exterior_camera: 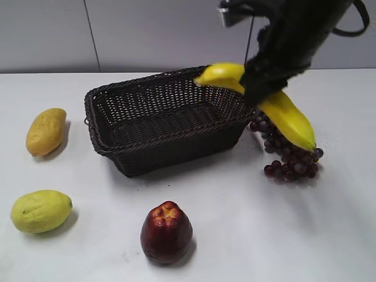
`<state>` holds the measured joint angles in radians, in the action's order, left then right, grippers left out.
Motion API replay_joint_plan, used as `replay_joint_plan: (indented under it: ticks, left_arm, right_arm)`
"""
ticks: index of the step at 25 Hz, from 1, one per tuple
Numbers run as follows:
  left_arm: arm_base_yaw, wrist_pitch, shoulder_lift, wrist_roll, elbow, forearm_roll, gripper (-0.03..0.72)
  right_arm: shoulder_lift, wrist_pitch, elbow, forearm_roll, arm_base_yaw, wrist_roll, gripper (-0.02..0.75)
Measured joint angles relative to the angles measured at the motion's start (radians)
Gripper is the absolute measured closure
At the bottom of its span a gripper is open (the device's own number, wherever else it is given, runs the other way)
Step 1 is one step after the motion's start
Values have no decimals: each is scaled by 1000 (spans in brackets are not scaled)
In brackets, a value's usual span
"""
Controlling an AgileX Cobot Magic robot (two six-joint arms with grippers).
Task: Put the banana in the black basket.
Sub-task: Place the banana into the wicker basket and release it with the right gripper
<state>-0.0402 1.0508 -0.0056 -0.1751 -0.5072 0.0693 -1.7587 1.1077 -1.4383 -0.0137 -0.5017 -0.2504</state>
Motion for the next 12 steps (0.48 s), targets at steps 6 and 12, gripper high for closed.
replay_joint_plan:
  ticks: [6, 12]
  left_arm:
    - [0, 0, 0, 0, 0, 0, 207]
    - [0, 0, 0, 0, 0, 0, 207]
  right_arm:
    - [-35, -333, -107, -85, -10, -282, 392]
    - [-149, -602, -114, -89, -70, -554, 392]
